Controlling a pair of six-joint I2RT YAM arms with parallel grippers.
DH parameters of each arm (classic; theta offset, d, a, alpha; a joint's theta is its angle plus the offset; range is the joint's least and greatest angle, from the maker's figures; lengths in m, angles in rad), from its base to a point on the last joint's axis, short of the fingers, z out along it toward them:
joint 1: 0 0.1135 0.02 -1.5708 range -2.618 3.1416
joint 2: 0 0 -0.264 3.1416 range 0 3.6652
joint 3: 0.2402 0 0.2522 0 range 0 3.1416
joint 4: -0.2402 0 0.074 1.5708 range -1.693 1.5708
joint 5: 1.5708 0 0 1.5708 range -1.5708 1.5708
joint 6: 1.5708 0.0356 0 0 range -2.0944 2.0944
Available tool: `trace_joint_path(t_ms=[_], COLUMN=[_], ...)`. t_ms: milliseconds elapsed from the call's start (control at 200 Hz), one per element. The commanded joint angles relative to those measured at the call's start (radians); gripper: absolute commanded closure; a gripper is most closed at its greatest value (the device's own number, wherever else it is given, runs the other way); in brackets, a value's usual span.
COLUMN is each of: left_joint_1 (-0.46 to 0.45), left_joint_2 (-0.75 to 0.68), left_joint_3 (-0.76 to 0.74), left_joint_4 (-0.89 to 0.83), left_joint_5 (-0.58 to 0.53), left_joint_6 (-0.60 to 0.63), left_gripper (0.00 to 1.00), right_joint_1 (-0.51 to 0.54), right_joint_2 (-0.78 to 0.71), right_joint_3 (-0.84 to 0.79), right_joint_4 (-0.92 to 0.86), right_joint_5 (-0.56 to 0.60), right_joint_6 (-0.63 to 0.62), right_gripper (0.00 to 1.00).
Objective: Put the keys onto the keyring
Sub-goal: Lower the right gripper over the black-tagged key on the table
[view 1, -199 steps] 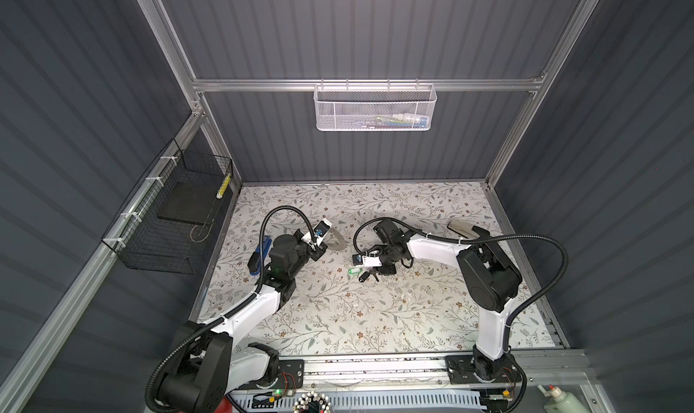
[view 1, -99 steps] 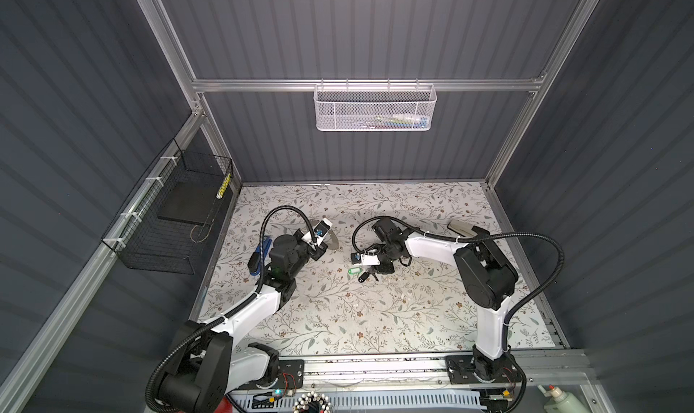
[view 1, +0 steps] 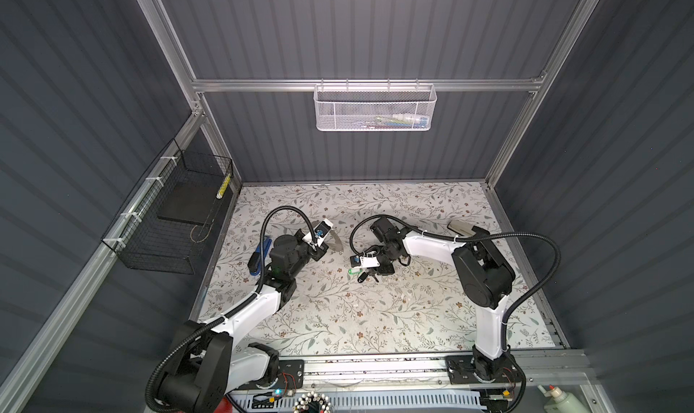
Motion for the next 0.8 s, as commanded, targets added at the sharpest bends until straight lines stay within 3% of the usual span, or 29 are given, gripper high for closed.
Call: trace_joint_path(t_ms=[0, 590, 620, 795], left_joint_1=[0.001, 0.001, 0.001, 0.001], left_joint_2=[-0.005, -0.015, -0.016, -0.016], left_joint_3=[0.010, 0.009, 0.009, 0.009], left_joint_4=[0.042, 0.036, 0.037, 0.037], left_joint_5=[0.018, 0.019, 0.020, 0.021], left_joint_6=[-0.014, -0.012, -0.012, -0.012], left_gripper=[1.00, 1.00, 1.00, 1.00], right_joint_1=[0.013, 0.015, 0.014, 0.011], right_joint_2=[0.001, -0.038, -0.041, -0.063], right_joint_3=[-0.022, -0.042, -0.043, -0.057], right_joint_4=[-0.089, -0.068, -0.073, -0.057], right_joint_5=[0.005, 0.003, -0.041, -0.056], right_joint_6=[-0.019, 0.061, 0.065, 0.087], right_gripper=[0.76, 0.94, 0.94, 0.79])
